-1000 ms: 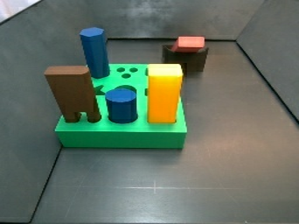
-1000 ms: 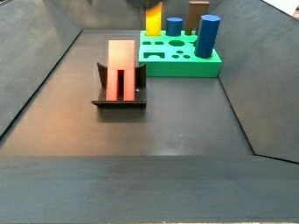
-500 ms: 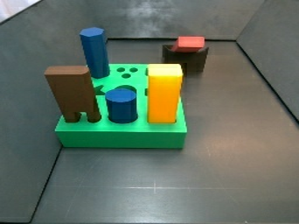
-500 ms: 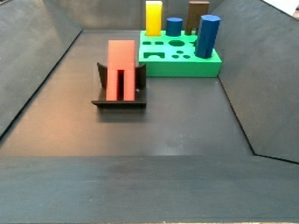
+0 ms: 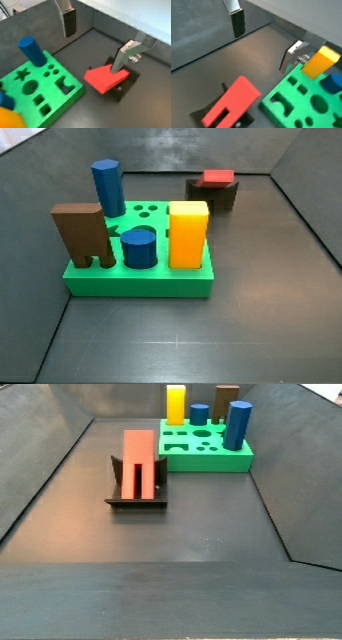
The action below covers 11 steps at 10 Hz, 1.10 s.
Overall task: Pick up the double-square object. Move up. Rotate the double-square object. Place the double-square object on the fixture. Regrasp the double-square object. Move to above the board. Insert the double-square object.
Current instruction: Regrasp the double-square object.
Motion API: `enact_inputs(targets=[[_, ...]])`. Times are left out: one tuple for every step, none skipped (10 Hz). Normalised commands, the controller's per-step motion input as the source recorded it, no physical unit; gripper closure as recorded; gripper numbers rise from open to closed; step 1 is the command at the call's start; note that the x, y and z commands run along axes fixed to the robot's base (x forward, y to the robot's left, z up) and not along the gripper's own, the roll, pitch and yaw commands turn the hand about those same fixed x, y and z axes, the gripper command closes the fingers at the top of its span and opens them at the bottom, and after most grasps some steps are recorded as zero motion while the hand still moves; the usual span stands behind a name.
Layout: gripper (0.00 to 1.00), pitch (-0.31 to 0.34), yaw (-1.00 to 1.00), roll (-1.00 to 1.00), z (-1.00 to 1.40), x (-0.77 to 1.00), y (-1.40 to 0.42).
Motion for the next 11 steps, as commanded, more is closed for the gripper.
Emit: enact_inputs(targets=[[0.00,0.000,0.02,1.00,0.01,0.00,-0.02],[0.00,0.001,0.02,1.00,0.01,0.00,-0.02],[0.00,0.005,0.02,1.00,0.01,0.00,-0.02],[0.00,0.013,0.03,1.00,0.01,0.00,-0.02],[0.00,0.020,0.03,1.00,0.01,0.01,-0.02],[0.00,0.030,0.03,1.00,0.00,0.03,-0.02],[0.00,0.036,0.03,1.00,0.00,0.04,-0.03],[0.00,0.054,0.04,1.00,0.00,0.05,-0.03],[0.00,0.066,0.04,1.00,0.00,0.06,-0.03],[0.00,0.093,0.05,1.00,0.00,0.08,-0.04],[0.00,0.127,0.07,1.00,0.00,0.09,-0.04]])
